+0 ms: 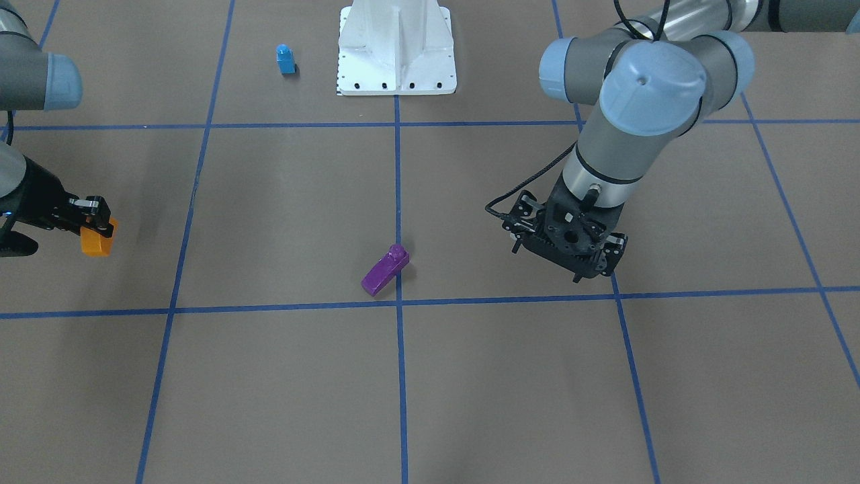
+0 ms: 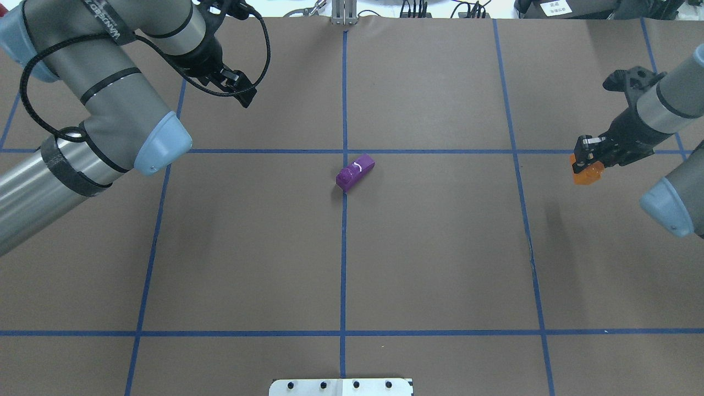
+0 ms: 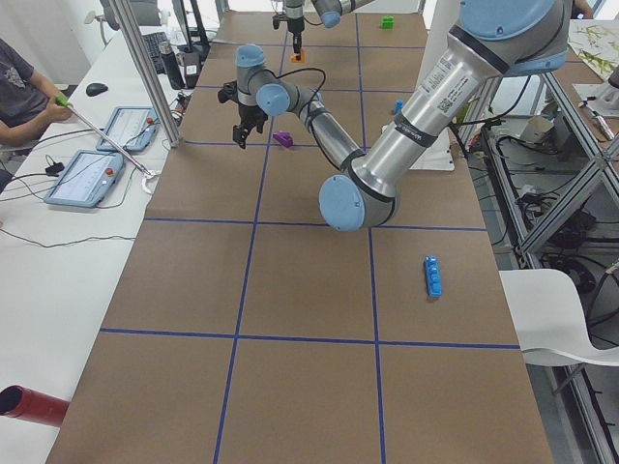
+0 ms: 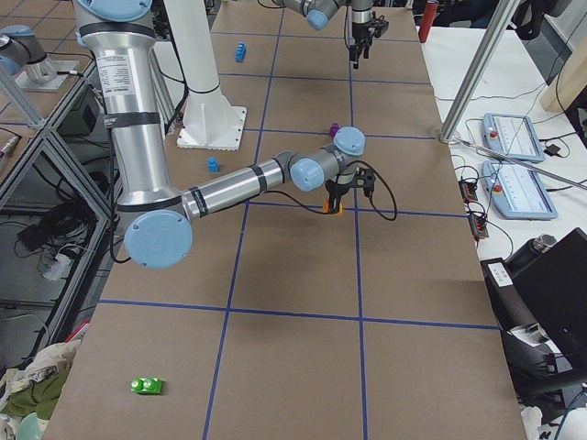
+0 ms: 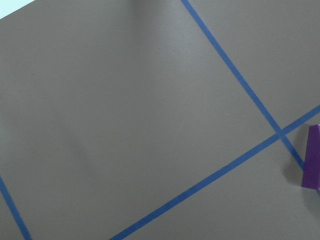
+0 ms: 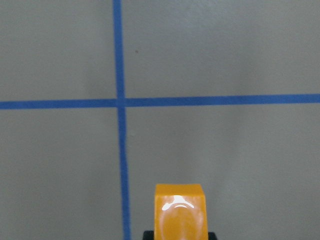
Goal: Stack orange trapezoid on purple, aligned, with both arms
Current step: 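Carry the orange block with the right gripper above the purple block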
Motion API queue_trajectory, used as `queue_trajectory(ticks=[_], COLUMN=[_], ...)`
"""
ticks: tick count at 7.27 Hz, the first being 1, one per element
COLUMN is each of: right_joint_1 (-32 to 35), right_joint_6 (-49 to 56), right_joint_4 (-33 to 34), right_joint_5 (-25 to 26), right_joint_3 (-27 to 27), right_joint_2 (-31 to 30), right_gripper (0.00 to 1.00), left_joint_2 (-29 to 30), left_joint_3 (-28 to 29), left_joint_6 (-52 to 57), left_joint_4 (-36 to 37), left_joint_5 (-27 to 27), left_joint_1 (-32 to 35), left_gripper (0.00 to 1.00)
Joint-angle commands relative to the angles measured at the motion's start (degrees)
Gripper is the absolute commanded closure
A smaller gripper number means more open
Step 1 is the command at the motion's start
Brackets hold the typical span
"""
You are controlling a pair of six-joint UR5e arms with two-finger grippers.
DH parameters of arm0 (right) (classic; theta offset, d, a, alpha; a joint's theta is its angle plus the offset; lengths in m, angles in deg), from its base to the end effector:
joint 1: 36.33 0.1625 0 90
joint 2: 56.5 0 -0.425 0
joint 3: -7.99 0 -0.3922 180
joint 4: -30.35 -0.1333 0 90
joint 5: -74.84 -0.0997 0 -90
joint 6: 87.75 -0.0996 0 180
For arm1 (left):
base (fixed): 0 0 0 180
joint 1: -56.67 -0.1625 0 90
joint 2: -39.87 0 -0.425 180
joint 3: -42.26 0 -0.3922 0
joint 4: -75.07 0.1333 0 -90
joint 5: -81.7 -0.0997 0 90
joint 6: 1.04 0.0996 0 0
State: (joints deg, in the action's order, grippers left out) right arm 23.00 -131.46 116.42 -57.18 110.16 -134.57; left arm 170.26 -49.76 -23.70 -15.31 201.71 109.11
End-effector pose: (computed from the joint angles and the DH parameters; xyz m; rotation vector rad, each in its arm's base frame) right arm -0.2328 -0.5231 0.4366 -0.0622 -0.8534 0.0342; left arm 0.3585 -0.6032 0.2173 0.3833 0.8031 0.4383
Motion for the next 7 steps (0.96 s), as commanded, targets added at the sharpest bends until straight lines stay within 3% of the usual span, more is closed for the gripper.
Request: queue_trajectory(ticks=[1,3,4,5,7], right_joint_1=[-3.4,-8.77,-11.05,-13.6,-18.09], right_joint_6=[-13.77,-26.88,-31.65,-39.09,-51.6], right_joint_4=[11.18,11.58,11.75,11.58,11.31], right_joint_5=[0.44,4.13,4.23,6.05,14.65], right_joint_3=[-4.13,-14.58,-22.47,-26.98,-29.49], right_joint_2=[19.33,34.93,43.09,47.52,49.41], right_gripper=[1.0,1.0,1.0,1.0,1.0], left_joint_2=[-5.46,-11.18,-13.55,-16.01,-18.75], left_joint_3=[-2.09,-3.51,-3.52,-3.52,-4.21], left_joint_6=[8.46,12.52,14.82,15.1,15.19], left_joint_4=[2.29,2.93,3.02,2.67,2.31], left_joint_5=[1.37,1.54,1.72,3.9,6.11], left_joint_1=[4.57,8.89,10.73,12.32,14.0], left_gripper=[0.0,0.0,0.0,0.0,0.0])
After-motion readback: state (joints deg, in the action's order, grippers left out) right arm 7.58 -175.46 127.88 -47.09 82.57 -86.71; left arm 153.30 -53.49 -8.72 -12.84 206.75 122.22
